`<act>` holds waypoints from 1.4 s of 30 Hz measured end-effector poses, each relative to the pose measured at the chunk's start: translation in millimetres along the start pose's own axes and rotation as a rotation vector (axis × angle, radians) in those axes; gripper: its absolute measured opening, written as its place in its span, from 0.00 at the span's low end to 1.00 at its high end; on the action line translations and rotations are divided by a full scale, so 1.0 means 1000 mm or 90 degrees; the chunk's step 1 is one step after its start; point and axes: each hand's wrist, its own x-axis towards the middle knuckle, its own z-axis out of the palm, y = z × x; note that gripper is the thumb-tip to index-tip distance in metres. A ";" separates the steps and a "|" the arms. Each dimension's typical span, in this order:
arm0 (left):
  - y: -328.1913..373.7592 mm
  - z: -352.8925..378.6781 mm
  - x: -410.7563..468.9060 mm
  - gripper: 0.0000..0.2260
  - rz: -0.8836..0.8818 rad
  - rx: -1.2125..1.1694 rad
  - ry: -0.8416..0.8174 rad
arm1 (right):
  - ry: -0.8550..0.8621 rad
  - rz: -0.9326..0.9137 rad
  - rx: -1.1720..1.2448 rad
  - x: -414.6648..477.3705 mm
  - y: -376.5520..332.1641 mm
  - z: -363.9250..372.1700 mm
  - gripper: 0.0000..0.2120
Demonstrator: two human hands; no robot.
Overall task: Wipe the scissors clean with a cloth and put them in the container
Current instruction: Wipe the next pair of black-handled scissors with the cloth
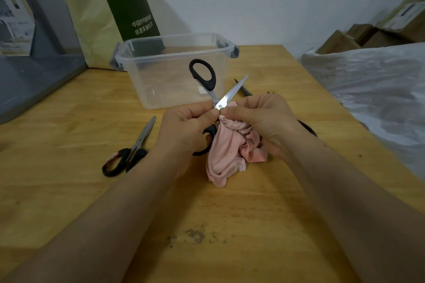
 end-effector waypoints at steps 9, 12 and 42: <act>0.005 -0.002 0.001 0.03 -0.020 -0.056 0.089 | -0.033 0.010 -0.011 -0.001 -0.004 -0.004 0.03; 0.003 -0.004 0.003 0.03 -0.015 -0.043 0.087 | -0.013 0.002 -0.037 -0.001 -0.001 -0.003 0.05; 0.002 -0.006 0.005 0.06 -0.030 -0.068 0.107 | -0.019 -0.009 -0.048 -0.002 0.002 -0.005 0.07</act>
